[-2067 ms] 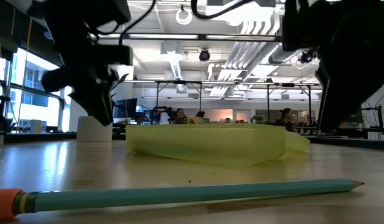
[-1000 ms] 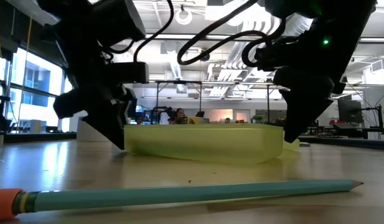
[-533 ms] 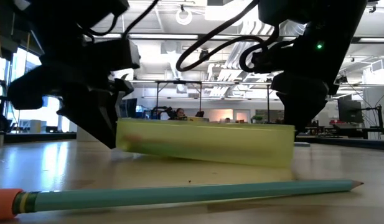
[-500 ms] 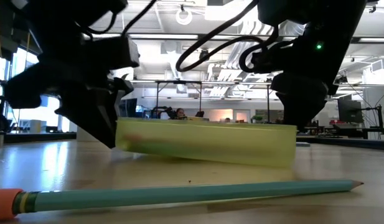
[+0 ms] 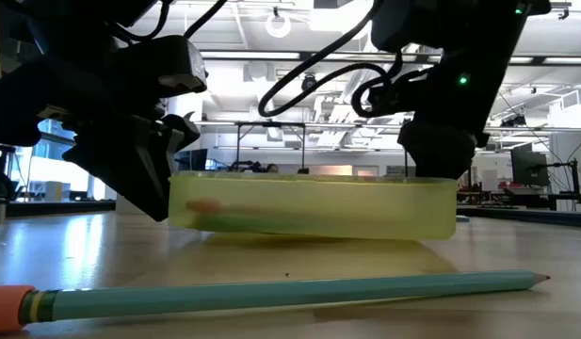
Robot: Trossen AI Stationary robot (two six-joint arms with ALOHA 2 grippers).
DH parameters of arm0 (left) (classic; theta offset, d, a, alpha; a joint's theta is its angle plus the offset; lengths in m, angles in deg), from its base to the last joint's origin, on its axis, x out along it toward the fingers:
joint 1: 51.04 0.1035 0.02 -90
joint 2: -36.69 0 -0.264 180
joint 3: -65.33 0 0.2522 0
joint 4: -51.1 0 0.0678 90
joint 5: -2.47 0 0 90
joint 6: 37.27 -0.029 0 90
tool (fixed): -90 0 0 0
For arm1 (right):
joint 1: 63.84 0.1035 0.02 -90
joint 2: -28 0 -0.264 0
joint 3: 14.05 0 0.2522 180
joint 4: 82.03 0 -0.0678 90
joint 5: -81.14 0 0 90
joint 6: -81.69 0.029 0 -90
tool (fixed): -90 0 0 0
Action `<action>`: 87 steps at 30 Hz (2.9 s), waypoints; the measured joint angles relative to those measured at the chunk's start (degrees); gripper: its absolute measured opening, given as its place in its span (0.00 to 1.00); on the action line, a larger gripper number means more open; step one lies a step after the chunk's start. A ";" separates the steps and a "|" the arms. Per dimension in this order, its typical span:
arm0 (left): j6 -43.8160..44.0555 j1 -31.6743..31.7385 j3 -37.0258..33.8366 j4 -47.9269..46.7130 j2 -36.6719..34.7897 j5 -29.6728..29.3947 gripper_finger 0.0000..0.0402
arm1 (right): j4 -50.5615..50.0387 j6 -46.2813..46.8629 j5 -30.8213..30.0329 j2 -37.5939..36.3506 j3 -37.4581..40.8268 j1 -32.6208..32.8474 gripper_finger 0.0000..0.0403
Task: Pack school essentials
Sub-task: Adjust the yellow box, then put the light blue pencil into the yellow box
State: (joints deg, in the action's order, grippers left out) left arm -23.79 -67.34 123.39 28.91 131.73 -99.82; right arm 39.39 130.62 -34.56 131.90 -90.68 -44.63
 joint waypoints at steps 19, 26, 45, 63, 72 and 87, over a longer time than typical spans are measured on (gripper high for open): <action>5.34 -4.11 0.09 -4.24 -1.36 2.60 0.22 | -6.22 0.55 -1.67 -2.78 0.00 1.64 0.32; 9.91 -6.96 0.09 -1.16 -1.73 2.58 0.22 | -9.84 6.52 -5.19 -7.18 0.00 4.77 0.32; 5.43 -17.13 16.79 -8.53 -1.66 -8.94 0.22 | -10.25 10.45 -6.27 -8.79 0.00 7.54 0.32; 17.41 -20.63 18.84 -3.45 2.26 -8.89 0.34 | -10.21 11.23 -6.78 -8.76 0.00 7.54 0.32; 17.85 -20.52 18.80 1.92 9.51 -3.76 0.32 | -10.03 11.67 -6.73 -8.76 0.00 7.54 0.32; 17.85 -20.04 18.80 5.26 15.73 -5.57 0.37 | -9.99 12.15 -6.80 -8.74 0.00 7.58 0.32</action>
State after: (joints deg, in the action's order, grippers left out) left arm -5.94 -87.37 142.19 34.18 147.47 -105.40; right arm 29.40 142.77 -41.35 123.16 -90.68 -37.05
